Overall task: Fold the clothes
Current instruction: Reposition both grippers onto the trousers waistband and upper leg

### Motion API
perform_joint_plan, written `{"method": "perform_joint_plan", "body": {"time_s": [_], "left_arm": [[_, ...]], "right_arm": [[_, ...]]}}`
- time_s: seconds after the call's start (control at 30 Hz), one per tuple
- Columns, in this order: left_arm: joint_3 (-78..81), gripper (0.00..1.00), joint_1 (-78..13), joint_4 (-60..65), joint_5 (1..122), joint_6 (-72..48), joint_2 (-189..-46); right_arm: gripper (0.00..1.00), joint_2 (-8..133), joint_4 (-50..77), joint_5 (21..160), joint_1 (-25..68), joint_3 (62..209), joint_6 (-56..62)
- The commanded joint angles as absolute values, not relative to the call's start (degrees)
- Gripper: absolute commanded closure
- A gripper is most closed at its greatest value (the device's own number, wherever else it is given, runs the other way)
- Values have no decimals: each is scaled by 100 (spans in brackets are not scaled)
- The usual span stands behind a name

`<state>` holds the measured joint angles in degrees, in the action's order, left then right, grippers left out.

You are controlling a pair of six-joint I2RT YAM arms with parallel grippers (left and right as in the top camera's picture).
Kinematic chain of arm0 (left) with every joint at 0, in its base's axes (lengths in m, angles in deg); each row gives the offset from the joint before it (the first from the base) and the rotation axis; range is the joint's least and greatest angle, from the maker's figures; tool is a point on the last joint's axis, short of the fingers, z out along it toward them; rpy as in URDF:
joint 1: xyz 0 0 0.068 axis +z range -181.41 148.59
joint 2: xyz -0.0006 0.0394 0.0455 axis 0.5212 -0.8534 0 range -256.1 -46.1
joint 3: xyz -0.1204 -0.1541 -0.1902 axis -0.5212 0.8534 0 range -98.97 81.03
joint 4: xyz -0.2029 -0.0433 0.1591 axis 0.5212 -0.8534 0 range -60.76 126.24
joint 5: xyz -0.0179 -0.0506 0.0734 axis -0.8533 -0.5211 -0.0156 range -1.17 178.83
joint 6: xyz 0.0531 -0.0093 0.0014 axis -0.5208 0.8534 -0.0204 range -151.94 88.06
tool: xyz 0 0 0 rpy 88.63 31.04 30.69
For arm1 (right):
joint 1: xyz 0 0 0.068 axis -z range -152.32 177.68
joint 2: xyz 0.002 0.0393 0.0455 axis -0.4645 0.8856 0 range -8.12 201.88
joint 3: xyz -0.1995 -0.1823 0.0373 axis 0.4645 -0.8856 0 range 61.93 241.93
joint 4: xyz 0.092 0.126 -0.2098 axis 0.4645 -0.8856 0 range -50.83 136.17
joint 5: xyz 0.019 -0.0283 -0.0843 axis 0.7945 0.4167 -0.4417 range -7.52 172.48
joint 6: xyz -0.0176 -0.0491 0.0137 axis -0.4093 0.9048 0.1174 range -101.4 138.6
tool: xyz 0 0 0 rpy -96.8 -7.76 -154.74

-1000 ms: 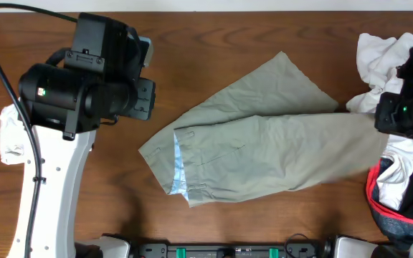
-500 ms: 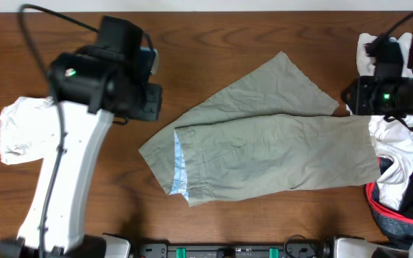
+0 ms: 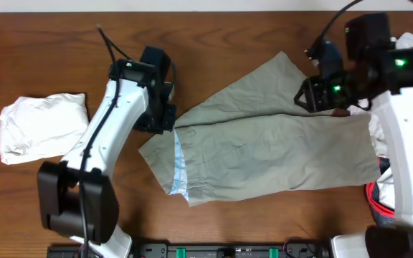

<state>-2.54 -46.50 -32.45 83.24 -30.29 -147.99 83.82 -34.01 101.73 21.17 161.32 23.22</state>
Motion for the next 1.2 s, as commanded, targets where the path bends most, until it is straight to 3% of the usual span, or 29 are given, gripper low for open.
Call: {"method": "perform_joint_plan", "body": {"time_s": [0.0,1.17], "left_arm": [[-184,94,-4615,-3243,8348,-2921,-15085],[1367,94,-4312,-1511,8379,-2320,-15765]], "right_arm": [[71,8415,-3333,10245,1989,16086,2405],[74,8415,-3224,10247,1934,15992,2399]]}}
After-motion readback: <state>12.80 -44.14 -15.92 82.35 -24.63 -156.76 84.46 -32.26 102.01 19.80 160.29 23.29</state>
